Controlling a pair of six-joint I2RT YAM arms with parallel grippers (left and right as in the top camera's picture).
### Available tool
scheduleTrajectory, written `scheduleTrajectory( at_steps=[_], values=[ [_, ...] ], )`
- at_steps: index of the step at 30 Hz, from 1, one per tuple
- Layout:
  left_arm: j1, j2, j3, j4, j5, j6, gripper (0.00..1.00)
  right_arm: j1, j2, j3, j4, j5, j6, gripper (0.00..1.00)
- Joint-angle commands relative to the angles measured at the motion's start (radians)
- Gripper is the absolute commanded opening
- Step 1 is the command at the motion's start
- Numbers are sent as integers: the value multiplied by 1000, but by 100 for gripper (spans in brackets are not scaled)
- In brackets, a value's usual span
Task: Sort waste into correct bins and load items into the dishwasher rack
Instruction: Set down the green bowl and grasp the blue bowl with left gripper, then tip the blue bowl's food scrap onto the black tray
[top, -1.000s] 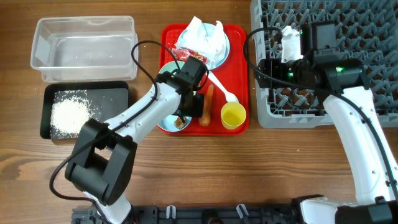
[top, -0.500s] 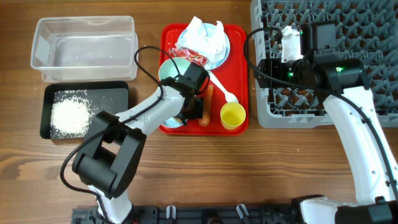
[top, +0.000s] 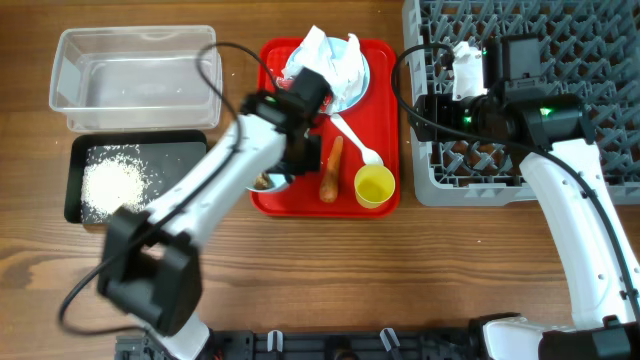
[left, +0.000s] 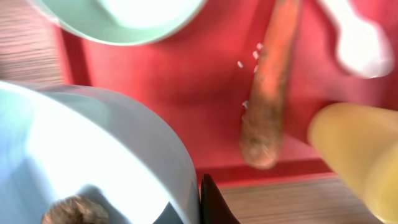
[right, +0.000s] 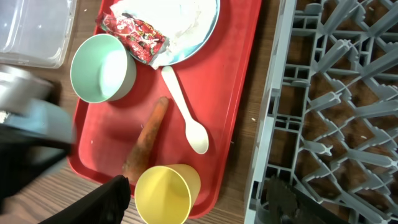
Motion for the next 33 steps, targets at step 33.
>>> scheduleTrajectory(
  at_steps=[33],
  values=[
    [1241,254,-186,117,1558,623,4,-2,11,16,25,13,41,100]
  ],
)
